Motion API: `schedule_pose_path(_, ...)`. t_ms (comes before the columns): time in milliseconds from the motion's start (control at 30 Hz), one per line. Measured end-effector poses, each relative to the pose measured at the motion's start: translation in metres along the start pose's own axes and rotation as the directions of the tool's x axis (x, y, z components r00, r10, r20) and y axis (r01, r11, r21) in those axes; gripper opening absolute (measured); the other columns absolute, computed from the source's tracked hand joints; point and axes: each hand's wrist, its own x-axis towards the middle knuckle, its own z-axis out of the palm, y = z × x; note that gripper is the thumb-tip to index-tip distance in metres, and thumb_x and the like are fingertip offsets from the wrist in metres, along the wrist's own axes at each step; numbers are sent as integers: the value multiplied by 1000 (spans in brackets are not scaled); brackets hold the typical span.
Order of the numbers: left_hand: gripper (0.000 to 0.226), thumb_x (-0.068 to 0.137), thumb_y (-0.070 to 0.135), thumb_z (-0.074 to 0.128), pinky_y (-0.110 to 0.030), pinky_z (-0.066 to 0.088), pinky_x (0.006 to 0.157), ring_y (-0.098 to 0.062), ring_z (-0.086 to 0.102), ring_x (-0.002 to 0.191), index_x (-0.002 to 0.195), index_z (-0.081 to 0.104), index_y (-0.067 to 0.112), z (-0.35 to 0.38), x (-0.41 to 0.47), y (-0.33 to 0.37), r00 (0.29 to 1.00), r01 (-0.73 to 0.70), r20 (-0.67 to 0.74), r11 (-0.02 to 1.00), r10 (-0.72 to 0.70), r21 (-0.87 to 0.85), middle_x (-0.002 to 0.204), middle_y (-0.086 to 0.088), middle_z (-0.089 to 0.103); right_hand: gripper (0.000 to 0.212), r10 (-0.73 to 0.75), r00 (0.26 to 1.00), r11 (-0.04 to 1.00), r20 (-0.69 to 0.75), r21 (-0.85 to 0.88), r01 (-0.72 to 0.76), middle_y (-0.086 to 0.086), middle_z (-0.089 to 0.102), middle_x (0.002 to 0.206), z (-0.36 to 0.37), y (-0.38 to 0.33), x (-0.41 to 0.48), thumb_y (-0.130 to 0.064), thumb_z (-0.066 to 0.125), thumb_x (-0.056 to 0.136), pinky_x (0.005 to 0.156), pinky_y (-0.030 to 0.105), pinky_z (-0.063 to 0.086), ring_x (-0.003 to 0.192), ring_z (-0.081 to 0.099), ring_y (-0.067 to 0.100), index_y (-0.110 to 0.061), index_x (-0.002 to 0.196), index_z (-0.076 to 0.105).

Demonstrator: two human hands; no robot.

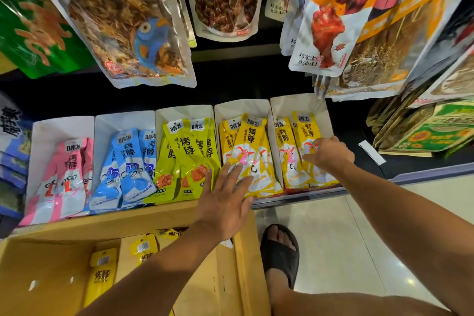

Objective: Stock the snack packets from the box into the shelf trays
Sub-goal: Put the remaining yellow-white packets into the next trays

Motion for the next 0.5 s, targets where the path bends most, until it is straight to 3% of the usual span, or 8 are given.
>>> schedule_pose_path(233, 55, 104, 51, 25, -64, 23, 120, -31, 22, 156, 150, 48, 32, 3, 3, -1, 999, -16, -52, 1000, 17, 9, 166, -1, 32, 68, 9, 999, 996, 51, -84, -5, 11, 47, 135, 14, 1, 7, -67, 61, 86, 86, 47, 49, 124, 45, 34, -27, 141, 51)
schedule_pose_path(500, 55, 104, 53, 26, -65, 23, 119, -30, 23, 156, 149, 50, 32, 7, 2, -3, 1000, -19, -18, 1000, 19, 6, 165, -1, 35, 61, -52, 997, 995, 49, 83, 48, 11, 45, 136, 7, 0, 0, -57, 60, 91, 89, 45, 52, 117, 54, 35, -22, 140, 52)
